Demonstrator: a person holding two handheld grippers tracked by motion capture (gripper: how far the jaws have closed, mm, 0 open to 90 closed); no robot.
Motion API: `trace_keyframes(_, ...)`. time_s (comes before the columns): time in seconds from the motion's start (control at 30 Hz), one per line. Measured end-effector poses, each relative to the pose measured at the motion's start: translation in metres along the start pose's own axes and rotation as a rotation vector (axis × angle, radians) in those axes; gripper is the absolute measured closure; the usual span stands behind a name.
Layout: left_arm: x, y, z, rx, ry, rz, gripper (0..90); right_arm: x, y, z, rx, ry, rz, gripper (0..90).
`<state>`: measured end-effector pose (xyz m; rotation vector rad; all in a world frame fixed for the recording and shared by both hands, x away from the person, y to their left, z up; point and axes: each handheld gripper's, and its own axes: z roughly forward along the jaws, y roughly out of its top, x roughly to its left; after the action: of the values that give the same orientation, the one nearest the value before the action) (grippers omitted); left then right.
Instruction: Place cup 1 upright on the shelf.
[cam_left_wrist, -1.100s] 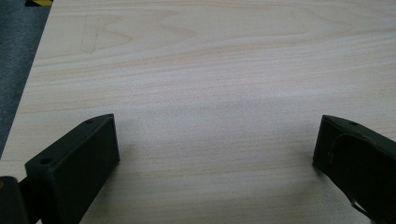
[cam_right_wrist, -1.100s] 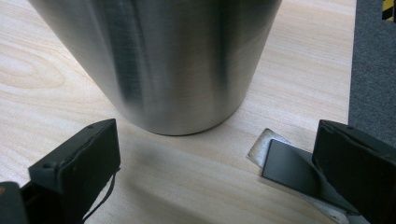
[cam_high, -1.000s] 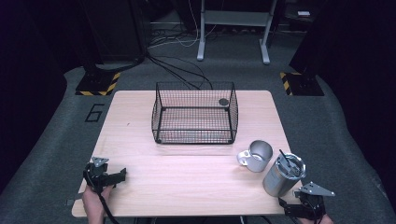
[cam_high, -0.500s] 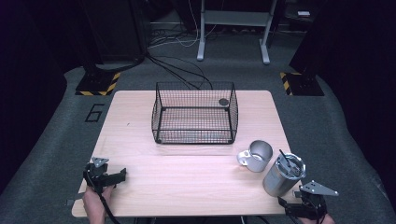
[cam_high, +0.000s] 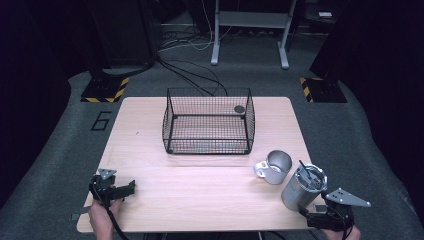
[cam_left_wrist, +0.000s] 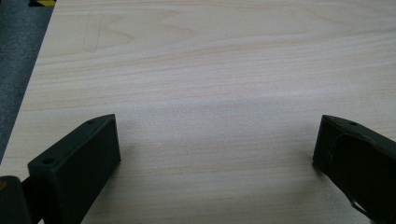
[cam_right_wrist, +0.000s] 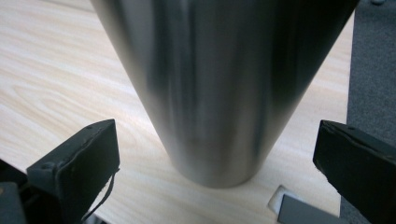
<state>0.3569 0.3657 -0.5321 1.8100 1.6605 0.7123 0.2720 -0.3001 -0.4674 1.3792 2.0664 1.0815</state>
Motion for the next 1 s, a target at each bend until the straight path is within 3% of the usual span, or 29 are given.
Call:
trace_keyframes(0.17, 0.0, 0.0, 0.0, -0.002, 0.001, 0.001, 0.4, 0.0, 0.009, -0.003, -0.017, -0.003, -0.02, 0.0)
trace_keyframes(0.53, -0.001, 0.0, -0.001, 0.003, 0.003, -0.003, 0.4, 0.003, 0.028, -0.001, -0.079, 0.003, -0.009, 0.0)
trace_keyframes(1.0, -0.002, 0.0, -0.001, 0.002, 0.01, 0.007, 0.4, 0.002, 0.04, 0.004, -0.144, 0.002, 0.016, 0.0)
